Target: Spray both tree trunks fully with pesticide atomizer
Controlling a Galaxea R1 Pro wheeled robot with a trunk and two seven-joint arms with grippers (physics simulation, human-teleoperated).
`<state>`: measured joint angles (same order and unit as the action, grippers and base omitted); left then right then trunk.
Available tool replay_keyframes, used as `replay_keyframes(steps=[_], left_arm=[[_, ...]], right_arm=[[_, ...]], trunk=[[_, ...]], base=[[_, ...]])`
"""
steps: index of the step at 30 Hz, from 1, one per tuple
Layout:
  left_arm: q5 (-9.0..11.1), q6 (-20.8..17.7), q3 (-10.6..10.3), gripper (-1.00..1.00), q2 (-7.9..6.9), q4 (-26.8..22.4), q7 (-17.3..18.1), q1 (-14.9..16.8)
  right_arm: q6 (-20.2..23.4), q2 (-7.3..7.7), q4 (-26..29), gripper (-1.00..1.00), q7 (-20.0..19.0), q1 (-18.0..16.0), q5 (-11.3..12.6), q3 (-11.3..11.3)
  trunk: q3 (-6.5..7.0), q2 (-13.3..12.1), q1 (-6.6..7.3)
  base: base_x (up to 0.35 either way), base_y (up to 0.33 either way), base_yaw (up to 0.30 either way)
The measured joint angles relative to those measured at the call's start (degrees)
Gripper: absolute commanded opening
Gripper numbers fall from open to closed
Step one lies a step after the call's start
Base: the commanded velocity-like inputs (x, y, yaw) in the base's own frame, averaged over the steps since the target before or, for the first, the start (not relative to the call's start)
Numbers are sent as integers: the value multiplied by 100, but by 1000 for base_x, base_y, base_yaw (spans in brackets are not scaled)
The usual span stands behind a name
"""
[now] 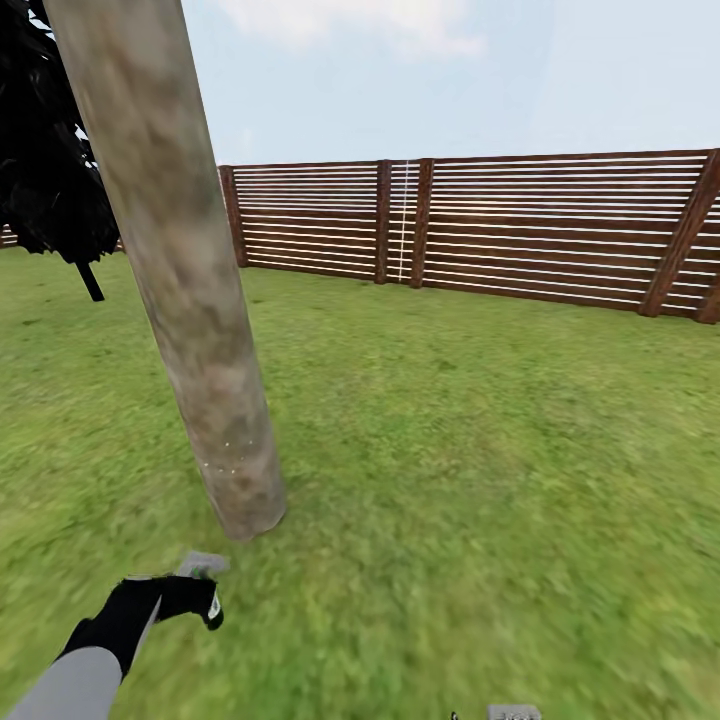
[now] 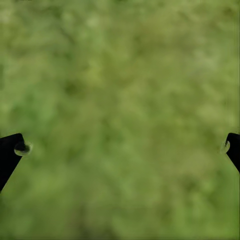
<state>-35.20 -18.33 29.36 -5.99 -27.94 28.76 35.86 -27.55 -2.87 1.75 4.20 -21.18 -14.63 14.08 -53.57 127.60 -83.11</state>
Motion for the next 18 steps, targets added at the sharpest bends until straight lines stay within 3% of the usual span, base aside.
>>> replay_keyframes(steps=[2,4,6,10,17,18], left_arm=[[-2,-430,-104,-100,75,-116,-10,38],[-9,-613,-412,-100,86,-270,-9,46],[-17,-678,-555,-100,65,-418,0,51],[-11,-1299,-612,-100,98,-497,0,69],[-31,-1424,-620,-100,53,-485,4,27],[-46,-1418,-626,-100,18,-484,-1,12]], right_arm=[[-11,45,51,100,-10,0,-23,2],[-14,185,257,100,-21,-1,-43,11],[-20,231,341,100,-23,-2,-99,0],[-15,261,625,100,-16,-8,-322,-13],[-14,278,639,100,-11,-9,-342,-14],[-14,337,641,100,-4,-9,-338,-5]], trunk=[[0,0,0],[1,0,0],[1,0,0],[0,0,0],[0,0,0],[0,0,0]], base=[[0,0,0],[0,0,0],[186,20,0],[309,67,0],[223,51,0],[20,3,0]])
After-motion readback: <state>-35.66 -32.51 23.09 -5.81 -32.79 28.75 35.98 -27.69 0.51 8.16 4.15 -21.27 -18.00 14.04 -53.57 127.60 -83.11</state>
